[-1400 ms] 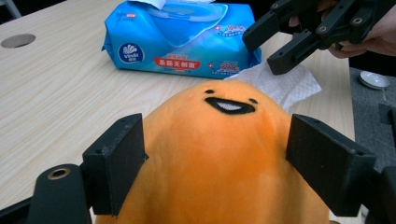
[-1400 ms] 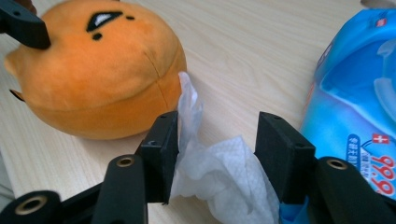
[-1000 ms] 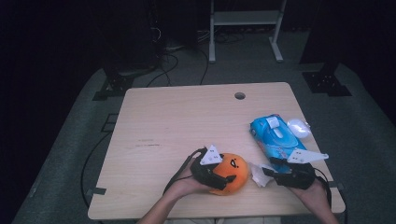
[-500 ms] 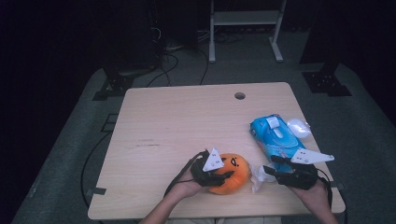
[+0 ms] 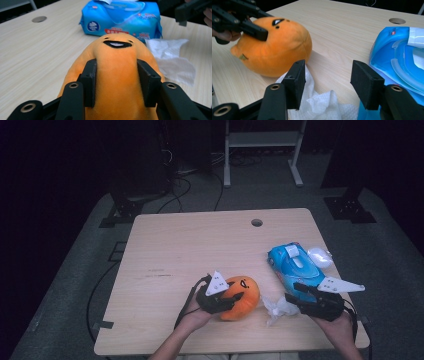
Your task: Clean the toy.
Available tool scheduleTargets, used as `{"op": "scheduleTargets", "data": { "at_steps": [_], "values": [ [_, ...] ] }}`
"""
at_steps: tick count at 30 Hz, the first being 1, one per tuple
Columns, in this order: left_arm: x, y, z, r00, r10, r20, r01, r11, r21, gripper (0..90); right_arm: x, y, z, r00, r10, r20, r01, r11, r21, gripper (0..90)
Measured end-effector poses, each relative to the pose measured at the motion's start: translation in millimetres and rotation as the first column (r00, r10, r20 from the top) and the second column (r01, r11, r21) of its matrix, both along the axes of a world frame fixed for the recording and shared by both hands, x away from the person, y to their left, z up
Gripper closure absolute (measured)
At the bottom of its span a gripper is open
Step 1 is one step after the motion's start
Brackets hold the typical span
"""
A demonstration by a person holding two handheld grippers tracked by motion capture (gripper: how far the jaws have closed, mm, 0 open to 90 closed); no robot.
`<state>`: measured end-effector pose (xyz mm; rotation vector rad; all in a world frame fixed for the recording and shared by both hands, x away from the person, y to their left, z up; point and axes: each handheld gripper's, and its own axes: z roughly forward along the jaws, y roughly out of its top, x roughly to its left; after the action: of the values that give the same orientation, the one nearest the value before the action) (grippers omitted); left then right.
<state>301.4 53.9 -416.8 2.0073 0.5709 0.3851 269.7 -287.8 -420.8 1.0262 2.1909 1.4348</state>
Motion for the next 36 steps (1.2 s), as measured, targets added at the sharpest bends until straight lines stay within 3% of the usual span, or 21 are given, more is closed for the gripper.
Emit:
{"op": "scheduleTargets", "data": {
  "at_steps": [8, 11, 18, 21, 24, 26, 30, 36],
  "values": [
    [11.7, 14.5, 13.1, 0.9976, 0.061, 0.032, -0.061, 0.998, -0.016, 56.9, 5.8, -0.3, -1.6, 0.9999, -0.007, -0.01, 0.007, 1.0, 0.017, 40.5],
    [18.7, 19.9, 16.4, 0.9952, 0.085, 0.048, -0.085, 0.9964, -0.004, 56.8, 9.4, 0.0, -3.0, 0.9998, -0.007, -0.018, 0.007, 1.0, 0.02, 39.1],
    [43.7, 26.8, 20.9, 0.9873, 0.14, 0.074, -0.142, 0.9897, 0.018, 56.3, 12.5, -1.3, -6.1, 0.9996, -0.003, -0.029, 0.003, 1.0, 0.015, 38.6],
    [52.9, 27.1, 15.8, 0.9846, 0.158, 0.074, -0.16, 0.9868, 0.021, 55.4, 12.8, -2.6, -6.8, 0.9994, -0.008, -0.035, 0.009, 1.0, 0.013, 38.2],
    [58.2, 24.5, 2.0, 0.9877, 0.152, 0.038, -0.154, 0.986, 0.064, 49.9, 13.1, -2.2, -7.8, 0.9992, -0.011, -0.039, 0.011, 1.0, 0.006, 37.8],
    [57.5, 25.4, -5.6, 0.9887, 0.148, 0.025, -0.149, 0.9877, 0.047, 43.2, 12.7, 0.0, -8.3, 0.999, -0.012, -0.043, 0.012, 1.0, -0.001, 37.4],
    [51.2, 31.4, 0.6, 0.9874, 0.155, 0.028, -0.156, 0.9878, 0.002, 29.2, 11.0, 4.8, -7.8, 0.9989, -0.002, -0.046, 0.002, 1.0, -0.008, 37.0],
    [43.7, 41.7, 11.2, 0.9861, 0.163, 0.033, -0.162, 0.9866, -0.018, 20.9, 12.9, 6.9, -10.0, 0.9987, 0.006, -0.051, -0.006, 1.0, -0.018, 35.9]
  ]
}}
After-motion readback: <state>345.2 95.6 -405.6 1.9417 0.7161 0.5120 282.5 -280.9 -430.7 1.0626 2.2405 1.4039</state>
